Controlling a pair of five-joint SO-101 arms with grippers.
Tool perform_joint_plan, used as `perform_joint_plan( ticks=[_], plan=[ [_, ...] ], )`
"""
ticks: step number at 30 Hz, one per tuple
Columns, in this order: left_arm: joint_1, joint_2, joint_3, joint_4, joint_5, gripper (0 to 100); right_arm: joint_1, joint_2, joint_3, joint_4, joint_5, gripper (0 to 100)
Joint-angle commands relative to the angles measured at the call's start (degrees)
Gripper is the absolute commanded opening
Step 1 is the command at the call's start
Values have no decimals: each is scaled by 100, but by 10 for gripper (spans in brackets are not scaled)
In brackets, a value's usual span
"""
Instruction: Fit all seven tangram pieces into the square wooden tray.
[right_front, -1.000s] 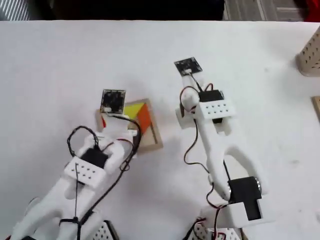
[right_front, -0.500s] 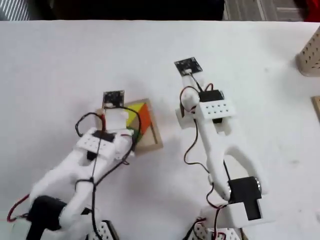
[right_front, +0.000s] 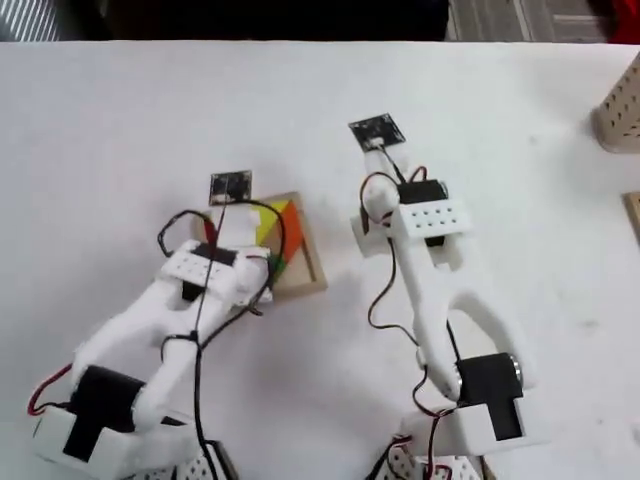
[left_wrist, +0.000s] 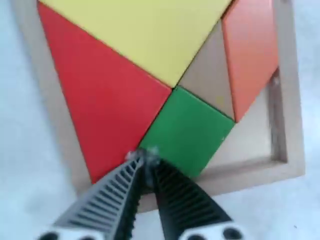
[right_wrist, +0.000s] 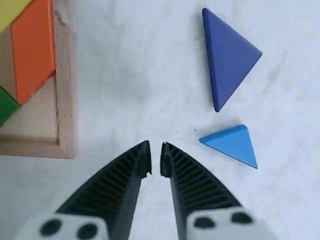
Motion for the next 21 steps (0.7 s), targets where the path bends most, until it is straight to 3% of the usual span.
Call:
perform_joint_plan(
  ticks=[1,5,11,18,21],
  plan=[
    [-40,-453,-97,114,-70,24,75,-75,-70,-75,-70,37],
    [-40,-1279,343,105,-536,24,75,-75,-70,-75,-70,37],
    [-40,-2273,800,97,-554,25,84,-57,-70,-75,-70,40],
    [-84,-2624,905,97,-563,27,84,-48,-79,-127,-79,43],
    [-462,-2642,888,-123,-527,28,163,-40,-70,-251,-79,43]
  ],
)
